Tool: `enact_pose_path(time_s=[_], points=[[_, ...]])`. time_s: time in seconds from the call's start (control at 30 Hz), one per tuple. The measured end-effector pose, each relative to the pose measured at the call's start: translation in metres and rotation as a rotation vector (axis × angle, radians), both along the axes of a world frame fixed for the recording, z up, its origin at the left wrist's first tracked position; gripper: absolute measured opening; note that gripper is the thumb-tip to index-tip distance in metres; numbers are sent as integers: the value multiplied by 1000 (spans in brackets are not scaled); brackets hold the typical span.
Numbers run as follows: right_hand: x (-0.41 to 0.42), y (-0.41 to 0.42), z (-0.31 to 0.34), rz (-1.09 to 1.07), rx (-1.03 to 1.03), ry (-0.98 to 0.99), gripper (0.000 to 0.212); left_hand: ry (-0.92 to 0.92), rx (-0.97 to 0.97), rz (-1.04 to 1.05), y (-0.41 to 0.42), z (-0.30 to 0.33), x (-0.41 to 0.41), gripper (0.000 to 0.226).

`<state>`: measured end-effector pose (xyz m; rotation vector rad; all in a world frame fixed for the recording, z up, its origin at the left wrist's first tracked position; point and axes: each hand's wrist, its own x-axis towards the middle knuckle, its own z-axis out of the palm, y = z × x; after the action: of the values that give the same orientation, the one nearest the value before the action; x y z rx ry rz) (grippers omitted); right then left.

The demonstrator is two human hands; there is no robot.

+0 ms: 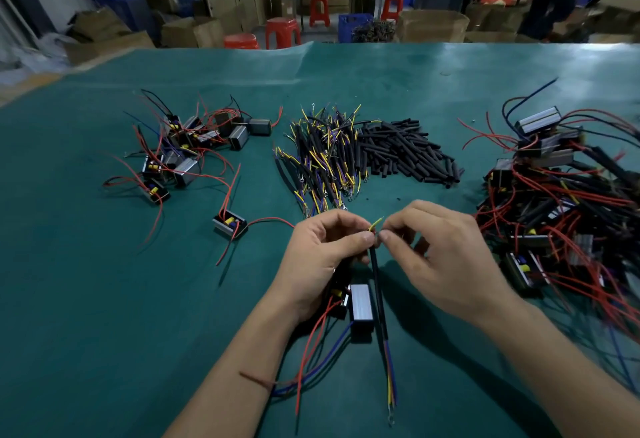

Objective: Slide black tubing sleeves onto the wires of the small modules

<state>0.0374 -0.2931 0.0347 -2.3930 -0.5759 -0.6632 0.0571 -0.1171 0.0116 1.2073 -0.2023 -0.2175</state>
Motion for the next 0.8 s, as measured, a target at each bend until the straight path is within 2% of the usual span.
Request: enact_pose_path(time_s=[0.07, 0.2, 0.27, 0.33, 0.4, 0.53, 0.67, 0.8], points=[[1, 4, 0, -41, 131, 210, 13, -21, 21, -3, 1, 0, -1, 15], [5, 4, 6, 45, 841, 916, 22, -60, 59, -27, 1, -1, -2, 12], [6, 2, 8, 75, 1011, 1069, 17, -66, 54, -37, 2, -1, -2, 13], [6, 0, 8, 88, 984, 1021, 12, -83, 58, -11, 1, -2, -2, 14], [5, -1, 7, 67, 869, 865, 4, -101, 71, 19, 0, -3, -1, 13], [3, -1, 5, 176, 748, 709, 23, -130, 114, 52, -1, -6, -1, 17], [3, 0, 1, 152, 603, 576, 26, -149, 122, 94, -4, -7, 1, 22], [4, -2, 0, 131, 568, 605, 35, -167, 115, 99, -5, -7, -1, 19]])
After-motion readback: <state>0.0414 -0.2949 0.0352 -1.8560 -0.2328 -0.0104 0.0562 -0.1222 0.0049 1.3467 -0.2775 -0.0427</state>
